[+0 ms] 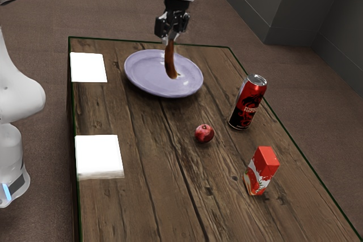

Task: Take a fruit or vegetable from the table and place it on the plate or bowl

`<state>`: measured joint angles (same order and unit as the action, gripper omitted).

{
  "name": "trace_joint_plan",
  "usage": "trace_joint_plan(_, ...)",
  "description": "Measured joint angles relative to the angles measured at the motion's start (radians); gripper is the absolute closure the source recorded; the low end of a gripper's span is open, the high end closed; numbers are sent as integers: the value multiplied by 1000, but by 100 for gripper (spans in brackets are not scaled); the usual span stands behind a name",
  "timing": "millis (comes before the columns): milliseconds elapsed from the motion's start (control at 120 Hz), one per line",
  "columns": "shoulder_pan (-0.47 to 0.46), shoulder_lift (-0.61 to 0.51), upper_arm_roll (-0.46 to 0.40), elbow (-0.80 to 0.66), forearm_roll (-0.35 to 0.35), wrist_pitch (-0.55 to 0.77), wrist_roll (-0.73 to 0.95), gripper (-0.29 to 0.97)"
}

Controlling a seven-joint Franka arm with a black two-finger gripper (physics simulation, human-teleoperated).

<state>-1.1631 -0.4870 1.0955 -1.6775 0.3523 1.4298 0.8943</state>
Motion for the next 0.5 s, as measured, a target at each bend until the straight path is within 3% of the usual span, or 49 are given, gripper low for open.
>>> trace_joint_plan(117,23,0,87,-2,-3,-88,-2,57)
trace_joint_plan(225,-7,3,123,-33,-60,-98,3,29)
trace_joint_plan(350,-21,7,139,-52,-111,-36,6,13)
trace_joint_plan(400,152,98,81,-52,-186,-31,7,10)
trace_joint_plan(467,476,242,-122,-48,-269,-27,-14,7)
trace_joint_plan(500,646,297,-278,-46,-295,-25,-38,6)
